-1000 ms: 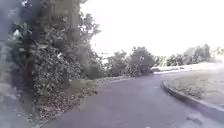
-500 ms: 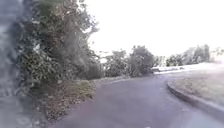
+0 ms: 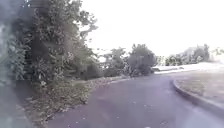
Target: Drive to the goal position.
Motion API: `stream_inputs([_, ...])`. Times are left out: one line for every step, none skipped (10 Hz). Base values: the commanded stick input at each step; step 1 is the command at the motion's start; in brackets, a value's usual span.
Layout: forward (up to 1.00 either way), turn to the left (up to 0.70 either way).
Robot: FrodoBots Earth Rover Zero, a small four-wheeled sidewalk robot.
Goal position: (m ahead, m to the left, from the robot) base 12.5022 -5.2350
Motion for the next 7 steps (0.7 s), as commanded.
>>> stream_inputs([1.0, -0.4])
stream_inputs([1.0, -0.4])
stream_inputs([1.0, -0.4])
stream_inputs([1.0, -0.16])
stream_inputs([1.0, 0.0])
stream_inputs([1.0, 0.0])
stream_inputs([1.0, 0.0])
